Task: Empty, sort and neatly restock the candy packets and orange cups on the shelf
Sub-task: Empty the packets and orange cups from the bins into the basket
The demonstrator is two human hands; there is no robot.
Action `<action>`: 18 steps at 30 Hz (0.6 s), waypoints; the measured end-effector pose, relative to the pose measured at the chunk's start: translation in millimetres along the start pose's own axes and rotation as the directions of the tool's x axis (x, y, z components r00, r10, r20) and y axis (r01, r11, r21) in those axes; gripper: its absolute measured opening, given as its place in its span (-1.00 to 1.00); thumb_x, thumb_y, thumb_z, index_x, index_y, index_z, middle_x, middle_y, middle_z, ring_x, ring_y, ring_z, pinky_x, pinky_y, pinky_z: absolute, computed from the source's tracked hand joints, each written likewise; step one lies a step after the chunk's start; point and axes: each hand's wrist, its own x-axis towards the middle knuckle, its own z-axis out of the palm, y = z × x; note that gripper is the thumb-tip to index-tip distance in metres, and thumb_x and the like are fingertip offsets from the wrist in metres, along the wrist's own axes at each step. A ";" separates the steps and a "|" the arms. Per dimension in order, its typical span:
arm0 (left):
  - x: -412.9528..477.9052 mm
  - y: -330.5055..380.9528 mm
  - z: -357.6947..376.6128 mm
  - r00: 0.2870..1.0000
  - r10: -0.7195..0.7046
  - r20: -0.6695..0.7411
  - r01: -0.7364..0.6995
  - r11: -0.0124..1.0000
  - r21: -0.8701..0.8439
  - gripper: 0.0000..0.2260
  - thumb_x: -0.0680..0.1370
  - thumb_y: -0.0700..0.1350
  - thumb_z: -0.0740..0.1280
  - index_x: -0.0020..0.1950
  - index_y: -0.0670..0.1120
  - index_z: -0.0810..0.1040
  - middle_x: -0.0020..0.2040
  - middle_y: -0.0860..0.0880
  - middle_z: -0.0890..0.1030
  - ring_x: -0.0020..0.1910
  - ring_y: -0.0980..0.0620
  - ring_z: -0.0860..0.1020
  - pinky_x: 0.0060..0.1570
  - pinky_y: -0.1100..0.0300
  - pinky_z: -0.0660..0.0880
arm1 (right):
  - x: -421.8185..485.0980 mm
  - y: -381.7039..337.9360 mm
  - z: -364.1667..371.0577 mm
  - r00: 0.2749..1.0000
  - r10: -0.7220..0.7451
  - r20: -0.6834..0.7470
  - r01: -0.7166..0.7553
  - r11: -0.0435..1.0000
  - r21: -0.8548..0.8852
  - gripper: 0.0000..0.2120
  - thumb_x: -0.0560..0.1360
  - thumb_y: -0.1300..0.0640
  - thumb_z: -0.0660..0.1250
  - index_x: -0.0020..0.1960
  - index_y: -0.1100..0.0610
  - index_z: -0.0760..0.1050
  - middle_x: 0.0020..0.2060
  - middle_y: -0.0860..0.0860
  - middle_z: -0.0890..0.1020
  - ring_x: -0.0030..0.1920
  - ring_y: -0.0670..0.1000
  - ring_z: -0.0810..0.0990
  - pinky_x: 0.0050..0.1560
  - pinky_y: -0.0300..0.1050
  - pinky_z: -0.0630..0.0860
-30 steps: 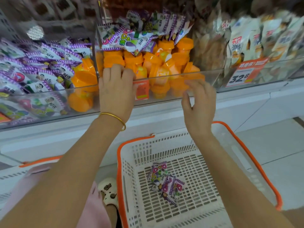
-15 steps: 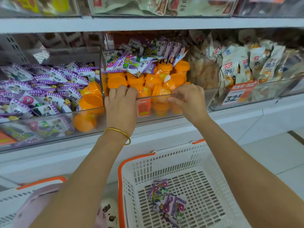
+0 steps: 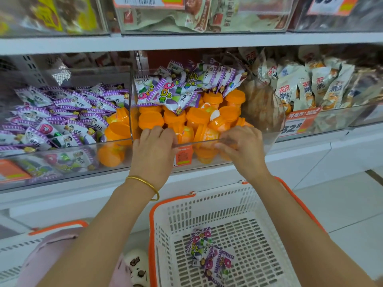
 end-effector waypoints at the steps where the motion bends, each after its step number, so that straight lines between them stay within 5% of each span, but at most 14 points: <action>1: 0.9 -1.5 -2.9 0.999 -0.001 0.048 0.002 1.000 -0.030 -0.84 0.50 -0.08 0.37 0.02 -0.10 0.51 -0.03 -0.08 0.48 0.03 -0.14 0.40 -0.04 0.03 0.32 | -1.5 0.0 -0.5 1.000 -0.004 0.023 0.005 1.000 -0.020 -0.66 0.39 -0.20 0.27 -0.18 0.06 0.61 -0.25 -0.03 0.64 -0.12 0.11 0.57 -0.05 -0.21 0.11; 4: 18.1 -6.5 -13.8 0.994 -0.035 0.107 0.057 0.975 -0.213 -0.72 0.46 0.01 0.41 0.07 -0.09 0.49 -0.07 -0.03 0.48 0.04 -0.10 0.45 0.04 0.04 0.42 | 7.4 -2.3 -15.5 0.985 0.008 0.171 -0.013 0.999 0.030 -0.57 0.34 -0.29 0.27 -0.17 0.07 0.61 -0.23 -0.02 0.63 -0.11 0.08 0.56 -0.07 -0.11 0.28; 7: 57.0 -5.1 -11.7 0.998 -0.070 -0.008 0.067 0.976 -0.205 -0.54 0.45 0.10 0.38 0.26 -0.09 0.43 0.20 -0.12 0.44 0.26 -0.13 0.34 0.27 0.09 0.19 | 31.0 -1.1 -33.3 0.984 0.114 0.139 -0.139 0.973 0.183 -0.47 0.38 -0.34 0.20 -0.18 0.13 0.58 -0.24 0.01 0.60 -0.15 0.03 0.53 -0.14 -0.03 0.42; 10: 101.6 -2.9 0.2 0.989 -0.146 0.032 0.147 0.989 -0.028 -0.28 0.44 0.28 0.28 0.49 -0.02 0.19 0.49 -0.21 0.13 0.48 -0.20 0.04 0.42 -0.07 -0.01 | 74.8 14.0 -22.7 0.990 0.138 0.001 -0.138 0.988 -0.066 -0.43 0.46 -0.31 0.11 0.10 0.15 0.53 0.05 0.11 0.55 0.10 0.15 0.46 0.06 -0.05 0.32; 13: 140.7 -10.8 13.9 0.966 -0.237 0.104 0.220 0.963 0.154 -0.20 0.41 0.44 0.09 0.53 0.05 0.06 0.52 -0.20 0.04 0.50 -0.25 -0.04 0.44 -0.22 -0.10 | 127.5 30.4 0.8 0.970 0.240 0.037 -0.219 0.932 -0.290 -0.31 0.49 -0.32 0.15 0.41 0.15 0.31 0.40 0.28 0.29 0.38 0.34 0.24 0.33 0.18 0.22; 18: 175.3 -18.7 21.6 0.928 -0.307 0.212 0.260 0.940 0.222 -0.14 0.34 0.54 -0.05 0.53 0.19 -0.18 0.55 -0.10 -0.21 0.50 -0.28 -0.19 0.40 -0.31 -0.19 | 170.2 31.3 24.7 0.888 0.450 0.094 -0.377 0.830 -0.411 -0.22 0.48 -0.40 0.07 0.46 0.15 0.18 0.47 0.31 0.11 0.45 0.33 0.10 0.35 0.19 0.21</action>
